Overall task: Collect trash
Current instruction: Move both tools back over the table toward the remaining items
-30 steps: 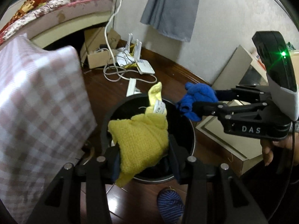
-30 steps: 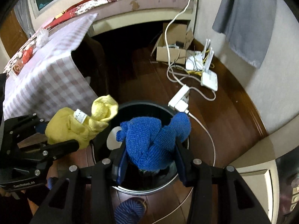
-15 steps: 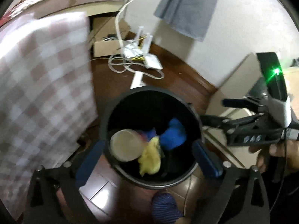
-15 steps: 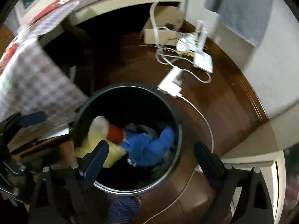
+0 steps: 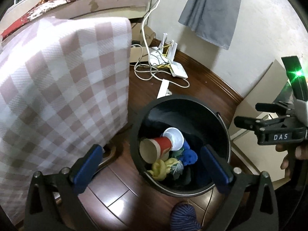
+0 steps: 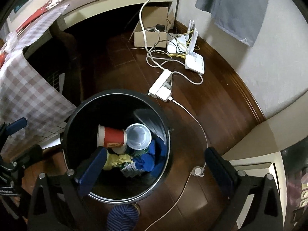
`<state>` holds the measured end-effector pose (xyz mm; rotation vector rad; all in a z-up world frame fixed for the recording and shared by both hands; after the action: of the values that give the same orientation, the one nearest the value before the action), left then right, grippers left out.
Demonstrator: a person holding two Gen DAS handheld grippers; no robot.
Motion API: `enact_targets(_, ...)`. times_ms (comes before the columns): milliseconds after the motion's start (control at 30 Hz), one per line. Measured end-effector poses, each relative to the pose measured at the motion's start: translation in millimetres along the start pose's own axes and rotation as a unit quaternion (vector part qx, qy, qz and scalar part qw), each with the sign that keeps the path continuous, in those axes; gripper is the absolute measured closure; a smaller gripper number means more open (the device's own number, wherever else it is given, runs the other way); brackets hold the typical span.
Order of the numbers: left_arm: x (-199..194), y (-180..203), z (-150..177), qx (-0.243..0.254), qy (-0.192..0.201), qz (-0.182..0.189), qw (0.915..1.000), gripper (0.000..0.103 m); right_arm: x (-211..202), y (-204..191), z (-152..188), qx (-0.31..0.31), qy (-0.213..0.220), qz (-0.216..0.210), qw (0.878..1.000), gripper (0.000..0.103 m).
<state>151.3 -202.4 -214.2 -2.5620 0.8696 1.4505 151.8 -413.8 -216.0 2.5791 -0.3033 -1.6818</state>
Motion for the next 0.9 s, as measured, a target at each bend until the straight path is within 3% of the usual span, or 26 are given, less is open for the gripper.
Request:
enact_targets(267, -15.6, -3.5, -8.1, 0.001, 0.016, -0.006, 0.9998, 0.001, -13.2, -10.7, -5.7, -0.023, 0.016, 0.004, 1.000, 0.001)
enact_targets(633, -52.7, -3.8, -29.8, 0.010, 0.058, -0.014, 0.9982, 0.001, -49.6, -21.3, -29.9, -0.025, 0.071, 0.005, 0.997, 0.001)
enact_targets(900, -87.5, -12.9, -45.6, 0.005, 0.097, -0.029, 0.9949, 0.001, -89.9, -41.6, -60.0, -0.029, 0.138, -0.010, 0.990, 0.001)
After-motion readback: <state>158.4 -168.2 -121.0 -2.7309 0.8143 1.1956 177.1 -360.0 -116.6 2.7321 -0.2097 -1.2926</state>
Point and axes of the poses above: each gripper's, at about its wrist camera, not at the fingertips, and x roughly the way its jaws point, y to its right, z to its underside, the point moved 9 cm from there along x, roughly the way its jaws point, and after that the axes turned 6 degrees about z, right-handed, at the moved point
